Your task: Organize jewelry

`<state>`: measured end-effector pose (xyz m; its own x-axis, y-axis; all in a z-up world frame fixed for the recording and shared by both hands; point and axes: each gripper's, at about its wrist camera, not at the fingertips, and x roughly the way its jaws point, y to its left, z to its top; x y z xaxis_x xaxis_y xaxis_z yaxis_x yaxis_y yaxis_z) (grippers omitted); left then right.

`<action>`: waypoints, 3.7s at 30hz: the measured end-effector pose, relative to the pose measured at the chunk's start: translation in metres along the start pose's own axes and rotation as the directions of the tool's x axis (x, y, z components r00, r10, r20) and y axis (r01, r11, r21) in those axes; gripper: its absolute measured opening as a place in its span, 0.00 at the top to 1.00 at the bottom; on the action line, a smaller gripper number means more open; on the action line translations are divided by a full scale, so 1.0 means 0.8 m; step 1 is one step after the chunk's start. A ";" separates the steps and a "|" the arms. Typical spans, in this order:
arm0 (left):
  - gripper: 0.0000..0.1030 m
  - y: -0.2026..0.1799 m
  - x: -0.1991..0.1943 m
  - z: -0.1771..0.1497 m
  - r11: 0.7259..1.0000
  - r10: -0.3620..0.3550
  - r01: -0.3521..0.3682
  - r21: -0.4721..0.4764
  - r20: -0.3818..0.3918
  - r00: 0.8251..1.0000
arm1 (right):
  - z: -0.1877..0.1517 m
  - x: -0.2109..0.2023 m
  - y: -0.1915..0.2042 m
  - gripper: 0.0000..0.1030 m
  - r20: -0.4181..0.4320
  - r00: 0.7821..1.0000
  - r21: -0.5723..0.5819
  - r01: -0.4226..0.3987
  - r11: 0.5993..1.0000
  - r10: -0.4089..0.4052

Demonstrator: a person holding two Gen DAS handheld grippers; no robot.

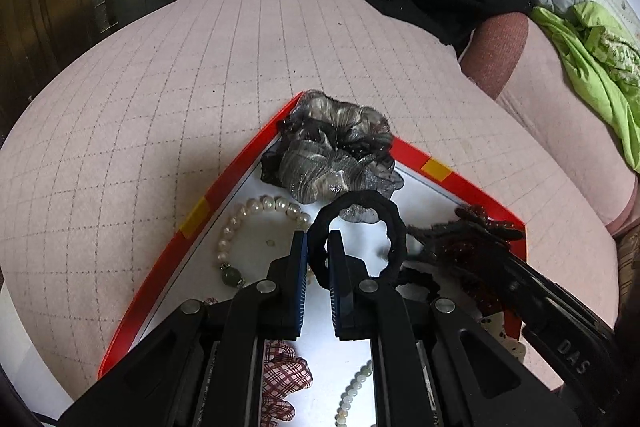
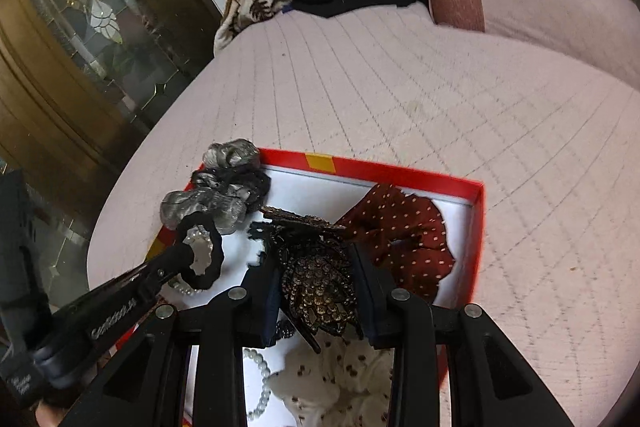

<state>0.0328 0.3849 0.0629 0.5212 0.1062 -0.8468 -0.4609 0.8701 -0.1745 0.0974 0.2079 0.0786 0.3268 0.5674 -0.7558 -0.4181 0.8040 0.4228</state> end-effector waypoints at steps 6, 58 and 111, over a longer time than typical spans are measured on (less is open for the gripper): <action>0.91 -0.001 0.004 -0.002 1.000 0.008 -0.008 0.004 -0.008 1.000 | -0.001 0.019 -0.005 0.66 -0.028 1.000 0.013 -0.005 1.000 0.005; 0.01 0.011 -0.286 -0.149 0.979 0.200 -0.193 -0.069 0.531 0.823 | -0.167 -0.199 -0.001 0.37 0.095 0.980 -0.104 0.187 0.977 -0.177; 0.01 -0.058 -0.234 -0.243 0.940 0.108 -0.186 0.286 0.268 0.957 | -0.245 -0.239 0.011 0.24 0.150 0.926 -0.114 0.365 0.924 -0.347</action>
<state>-0.1831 0.2311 0.1319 0.6421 0.3245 -0.6946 -0.3244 0.9359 0.1373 -0.1349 0.0716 0.1283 0.5750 0.2725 -0.7714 -0.3638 0.9297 0.0572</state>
